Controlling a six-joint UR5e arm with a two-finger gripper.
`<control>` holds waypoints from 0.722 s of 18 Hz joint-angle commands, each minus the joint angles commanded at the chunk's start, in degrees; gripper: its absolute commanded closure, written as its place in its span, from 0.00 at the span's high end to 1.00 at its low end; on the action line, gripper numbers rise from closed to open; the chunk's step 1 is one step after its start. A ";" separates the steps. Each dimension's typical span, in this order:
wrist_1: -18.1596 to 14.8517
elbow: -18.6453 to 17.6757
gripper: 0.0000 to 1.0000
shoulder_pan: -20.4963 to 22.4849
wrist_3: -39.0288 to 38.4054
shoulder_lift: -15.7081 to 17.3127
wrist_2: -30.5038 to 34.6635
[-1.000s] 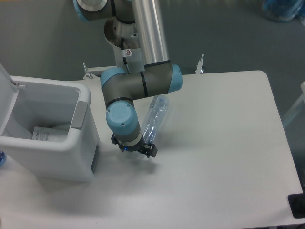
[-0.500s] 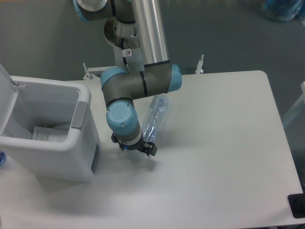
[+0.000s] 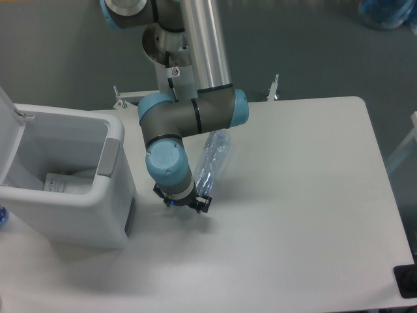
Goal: Place the trash in the trash can
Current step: 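Lower the gripper around the bottle's middle and close on it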
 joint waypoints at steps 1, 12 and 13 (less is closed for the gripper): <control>0.00 0.09 0.42 0.00 0.09 0.00 0.00; -0.18 2.89 0.28 1.75 0.26 1.40 0.00; -0.26 3.86 0.28 2.54 0.35 2.36 0.00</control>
